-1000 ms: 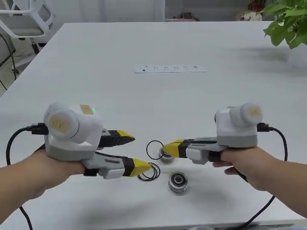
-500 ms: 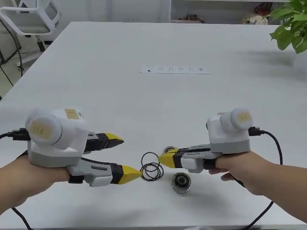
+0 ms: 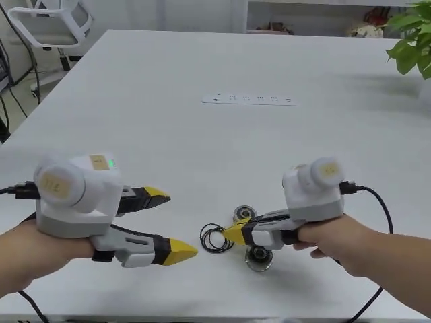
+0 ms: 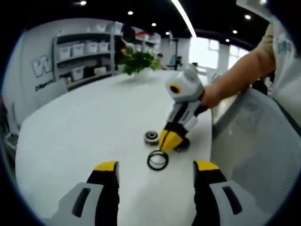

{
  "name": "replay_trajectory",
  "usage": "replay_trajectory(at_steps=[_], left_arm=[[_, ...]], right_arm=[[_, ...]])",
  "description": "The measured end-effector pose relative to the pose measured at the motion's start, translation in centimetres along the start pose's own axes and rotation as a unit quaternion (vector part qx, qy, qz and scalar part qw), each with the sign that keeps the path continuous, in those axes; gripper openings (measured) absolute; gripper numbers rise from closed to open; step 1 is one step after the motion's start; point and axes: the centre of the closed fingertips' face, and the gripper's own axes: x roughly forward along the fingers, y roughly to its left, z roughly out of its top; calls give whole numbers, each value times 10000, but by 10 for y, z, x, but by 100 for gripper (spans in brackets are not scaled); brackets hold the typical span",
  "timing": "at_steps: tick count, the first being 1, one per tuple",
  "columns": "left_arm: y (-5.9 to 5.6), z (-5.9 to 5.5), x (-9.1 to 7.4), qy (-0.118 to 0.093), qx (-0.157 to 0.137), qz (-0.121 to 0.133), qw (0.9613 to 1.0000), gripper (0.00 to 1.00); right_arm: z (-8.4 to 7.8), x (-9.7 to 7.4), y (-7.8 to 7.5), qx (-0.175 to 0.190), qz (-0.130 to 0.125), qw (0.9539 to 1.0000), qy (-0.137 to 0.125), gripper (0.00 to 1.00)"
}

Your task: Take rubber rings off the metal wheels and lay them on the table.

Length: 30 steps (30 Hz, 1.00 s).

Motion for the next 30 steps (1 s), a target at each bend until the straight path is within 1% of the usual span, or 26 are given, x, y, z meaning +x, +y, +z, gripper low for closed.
replay_trajectory(at_steps=[4,12,18,22,26,28,30], left_arm=[[1,-1,-1,16,-21,11,10000,65],[2,2,-2,-7,-30,44,10000,68],[3,2,-4,9,-83,98,9999,71],[5,0,-5,78,-133,133,9998,73],[6,1,-6,66,-169,143,9997,73],[6,2,-7,41,-180,167,9997,73],[7,4,-8,14,-177,189,9997,73]], right_arm=[[-1,-1,-1,-36,-38,10000,23,0],[0,-4,0,-94,-54,9999,15,6],[10,-10,4,-138,-34,9998,-149,9],[17,-15,5,-148,-39,9995,-287,11],[21,-22,5,-250,-87,9990,-358,13],[23,-26,6,-265,-95,9987,-426,15],[26,-30,6,-353,-120,9981,-488,16]])
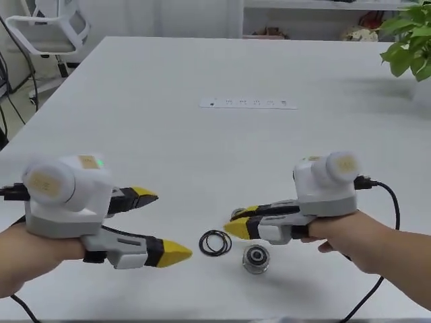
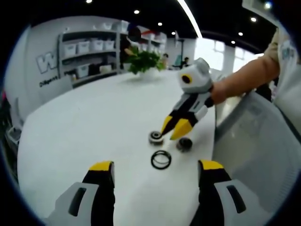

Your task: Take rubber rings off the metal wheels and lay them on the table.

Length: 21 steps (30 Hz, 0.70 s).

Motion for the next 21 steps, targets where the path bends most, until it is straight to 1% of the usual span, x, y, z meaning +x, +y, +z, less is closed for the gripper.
replay_trajectory(at_steps=[4,11,14,21], left_arm=[[-1,2,-1,-26,-73,-18,10000,71],[-5,7,-2,-79,-55,-36,9999,71],[-7,9,-4,-118,-77,-41,9999,71],[-10,12,-9,-183,-102,-5,9998,72]], right_arm=[[3,-9,0,-121,-60,9999,-62,20],[3,-25,5,-302,-105,9994,-100,24],[2,-32,5,-379,-167,9991,-117,25],[-3,-54,6,-474,-340,9981,-193,33]])
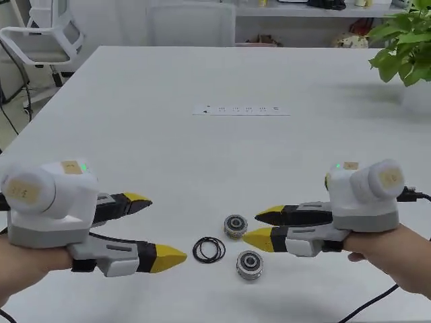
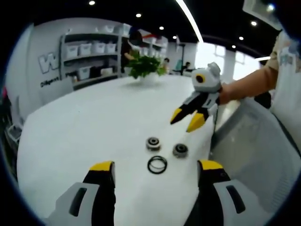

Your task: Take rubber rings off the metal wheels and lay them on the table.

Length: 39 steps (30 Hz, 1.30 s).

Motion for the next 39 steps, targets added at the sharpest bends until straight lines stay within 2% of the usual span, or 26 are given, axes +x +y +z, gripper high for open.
replay_trajectory(at_steps=[9,17,26,39], left_arm=[[-5,-1,-7,-65,-102,29,9999,73],[-11,-2,-13,-72,-85,82,9999,74],[-14,-4,-19,-112,-99,167,9997,74],[-13,-4,-25,-170,-184,278,9993,74]], right_arm=[[-9,-22,3,-159,-207,9997,-11,51],[-17,-42,6,-201,-417,9989,-42,62],[-24,-57,3,-126,-662,9976,-136,69],[-30,-68,-1,60,-845,9961,-266,71]])
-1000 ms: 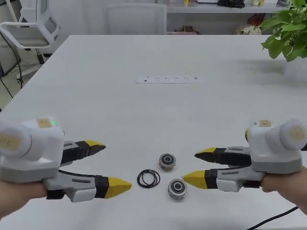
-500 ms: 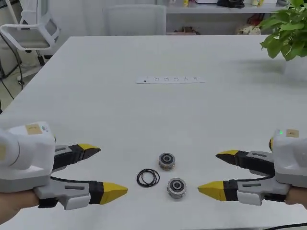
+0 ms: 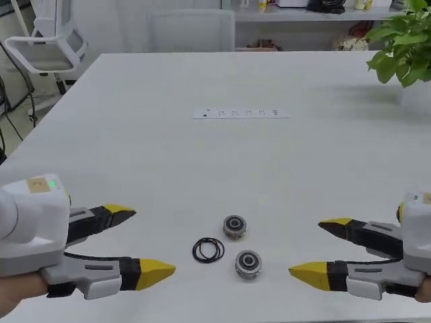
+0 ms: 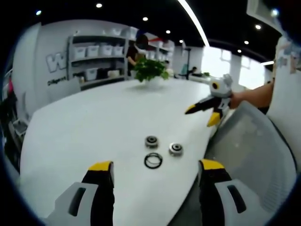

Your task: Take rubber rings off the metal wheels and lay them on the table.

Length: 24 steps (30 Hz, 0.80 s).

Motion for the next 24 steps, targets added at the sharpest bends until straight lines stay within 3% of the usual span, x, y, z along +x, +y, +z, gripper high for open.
replay_trajectory(at_steps=[24], left_arm=[[5,-3,0,-11,-68,86,9999,74]], right_arm=[[-4,-1,0,-119,-38,9998,125,71]])
